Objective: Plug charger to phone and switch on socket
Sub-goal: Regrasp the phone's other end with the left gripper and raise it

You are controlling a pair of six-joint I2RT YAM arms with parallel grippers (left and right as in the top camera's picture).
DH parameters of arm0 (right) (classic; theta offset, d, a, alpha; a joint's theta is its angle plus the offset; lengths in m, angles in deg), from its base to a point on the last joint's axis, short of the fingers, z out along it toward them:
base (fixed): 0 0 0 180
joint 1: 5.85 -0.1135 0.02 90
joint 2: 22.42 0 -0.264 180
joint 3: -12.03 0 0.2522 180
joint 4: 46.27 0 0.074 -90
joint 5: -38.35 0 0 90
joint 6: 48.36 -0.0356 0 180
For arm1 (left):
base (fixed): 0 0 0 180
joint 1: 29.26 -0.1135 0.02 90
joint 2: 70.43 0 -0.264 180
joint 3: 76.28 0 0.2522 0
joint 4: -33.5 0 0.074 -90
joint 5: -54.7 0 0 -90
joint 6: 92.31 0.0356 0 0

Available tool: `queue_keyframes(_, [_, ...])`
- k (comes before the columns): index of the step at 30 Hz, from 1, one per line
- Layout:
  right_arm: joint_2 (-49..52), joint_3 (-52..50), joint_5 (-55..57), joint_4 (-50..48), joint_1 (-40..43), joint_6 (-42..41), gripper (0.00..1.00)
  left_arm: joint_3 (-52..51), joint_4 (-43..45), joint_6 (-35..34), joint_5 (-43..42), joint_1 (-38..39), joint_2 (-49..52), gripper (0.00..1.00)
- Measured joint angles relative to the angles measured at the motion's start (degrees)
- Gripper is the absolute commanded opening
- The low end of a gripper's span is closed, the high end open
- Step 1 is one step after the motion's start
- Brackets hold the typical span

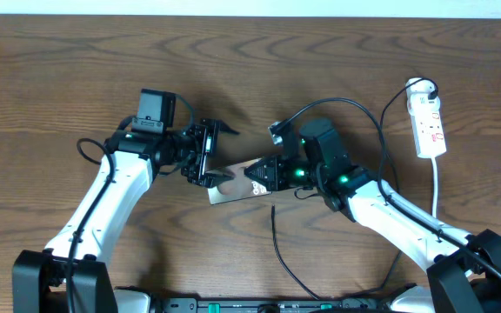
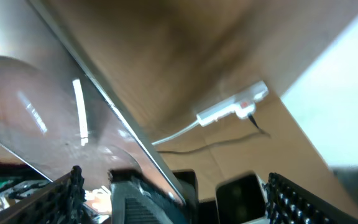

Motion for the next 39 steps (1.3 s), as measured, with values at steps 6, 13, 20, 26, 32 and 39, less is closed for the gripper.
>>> queue_keyframes(6, [0.0, 0.0, 0.02, -1.55, 3.54, -2.05, 0.01, 0.02, 6.12, 6.32, -4.52, -1.33, -0.2, 0.9])
queue_keyframes(13, [0.0, 0.0, 0.07, -5.7, 7.91, -8.0, 0.01, 0.02, 7.89, 13.18, -6.8, -2.1, -0.28, 0.9])
queue_keyframes(20, [0.0, 0.0, 4.09, -9.29, 9.86, -20.04, 0.01, -0.04, 13.35, 18.43, -8.7, -2.12, -0.31, 0.9])
queue_keyframes(26, [0.0, 0.0, 10.08, -9.75, 9.86, -34.77, 0.01, -0.04, 19.43, 19.74, -9.94, -2.21, -0.31, 0.9])
queue_keyframes(32, [0.0, 0.0, 13.55, -15.5, 9.86, -45.29, 0.01, -0.04, 19.87, 19.85, -9.99, -3.45, -0.31, 0.9])
queue_keyframes(39, [0.0, 0.0, 15.61, -21.44, 9.86, -52.78, 0.02, -0.04, 20.98, 19.85, -9.99, -5.6, -0.31, 0.9])
